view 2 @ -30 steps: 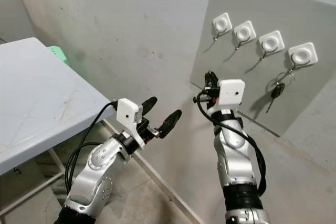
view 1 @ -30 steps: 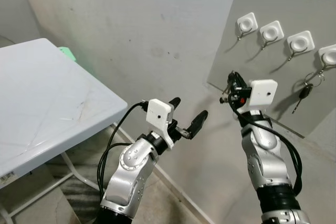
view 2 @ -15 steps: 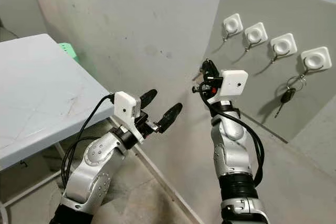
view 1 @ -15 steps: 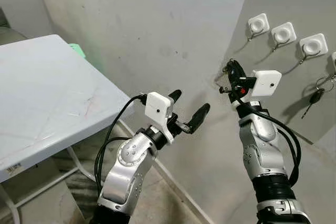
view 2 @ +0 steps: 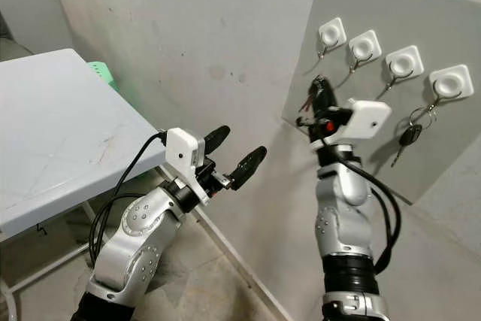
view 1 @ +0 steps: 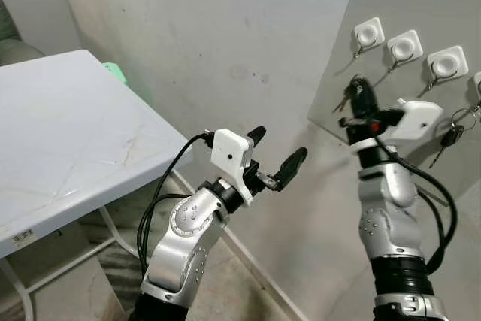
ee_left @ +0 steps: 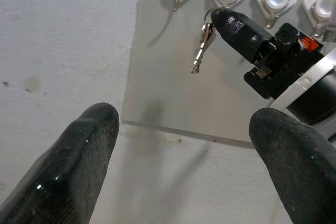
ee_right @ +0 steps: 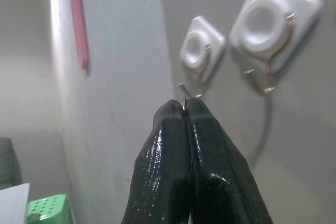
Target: Hang keys on a hook
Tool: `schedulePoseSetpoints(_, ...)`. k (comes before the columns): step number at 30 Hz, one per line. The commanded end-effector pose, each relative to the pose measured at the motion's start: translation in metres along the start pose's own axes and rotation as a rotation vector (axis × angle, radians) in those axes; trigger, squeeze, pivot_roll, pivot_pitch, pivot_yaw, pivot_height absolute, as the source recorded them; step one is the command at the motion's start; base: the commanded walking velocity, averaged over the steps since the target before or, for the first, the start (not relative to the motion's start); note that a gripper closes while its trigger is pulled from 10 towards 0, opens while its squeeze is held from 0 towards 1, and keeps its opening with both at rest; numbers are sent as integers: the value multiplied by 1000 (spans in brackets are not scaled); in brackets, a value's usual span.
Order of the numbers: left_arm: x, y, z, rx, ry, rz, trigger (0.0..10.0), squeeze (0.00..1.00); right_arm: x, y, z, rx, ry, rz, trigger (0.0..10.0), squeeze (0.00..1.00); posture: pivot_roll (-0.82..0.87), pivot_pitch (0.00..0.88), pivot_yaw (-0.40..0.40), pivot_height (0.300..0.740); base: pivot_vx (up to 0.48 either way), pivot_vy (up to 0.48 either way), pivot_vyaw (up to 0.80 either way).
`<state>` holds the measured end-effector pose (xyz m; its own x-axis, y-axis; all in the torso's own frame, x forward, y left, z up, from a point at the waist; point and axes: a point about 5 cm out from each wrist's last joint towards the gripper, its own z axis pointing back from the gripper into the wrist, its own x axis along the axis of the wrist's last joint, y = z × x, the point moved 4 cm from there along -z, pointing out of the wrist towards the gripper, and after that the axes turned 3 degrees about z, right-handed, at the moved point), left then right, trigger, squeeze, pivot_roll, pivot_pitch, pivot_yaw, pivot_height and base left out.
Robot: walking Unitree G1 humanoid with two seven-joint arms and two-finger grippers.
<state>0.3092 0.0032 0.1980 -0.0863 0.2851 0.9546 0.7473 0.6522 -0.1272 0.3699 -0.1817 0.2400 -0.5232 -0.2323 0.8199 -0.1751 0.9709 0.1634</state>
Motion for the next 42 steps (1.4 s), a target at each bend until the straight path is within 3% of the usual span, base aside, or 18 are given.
schedulePoseSetpoints(1, 7, -8, -5, -33, -17, -5, 10000, 0, 13, -3, -5, -12, -43, -17, 10000, 0, -17, 0, -50, 740, 0, 0, 0)
schedulePoseSetpoints(19, 8, -7, -5, -20, -21, 13, 10000, 0, 25, -10, -16, -60, -80, -113, 10000, 0, -11, 0, -61, 740, 0, 0, 0)
schedulePoseSetpoints(31, 8, -7, -5, -18, -23, 19, 10000, 0, 18, -20, -9, -122, -63, -210, 10000, 0, -13, 3, -60, 740, 0, 0, 0)
schedulePoseSetpoints(42, 9, -6, -4, -12, -24, 27, 10000, 0, -7, -28, 9, -220, -13, -445, 10000, 0, -11, 9, -57, 740, 0, 0, 0)
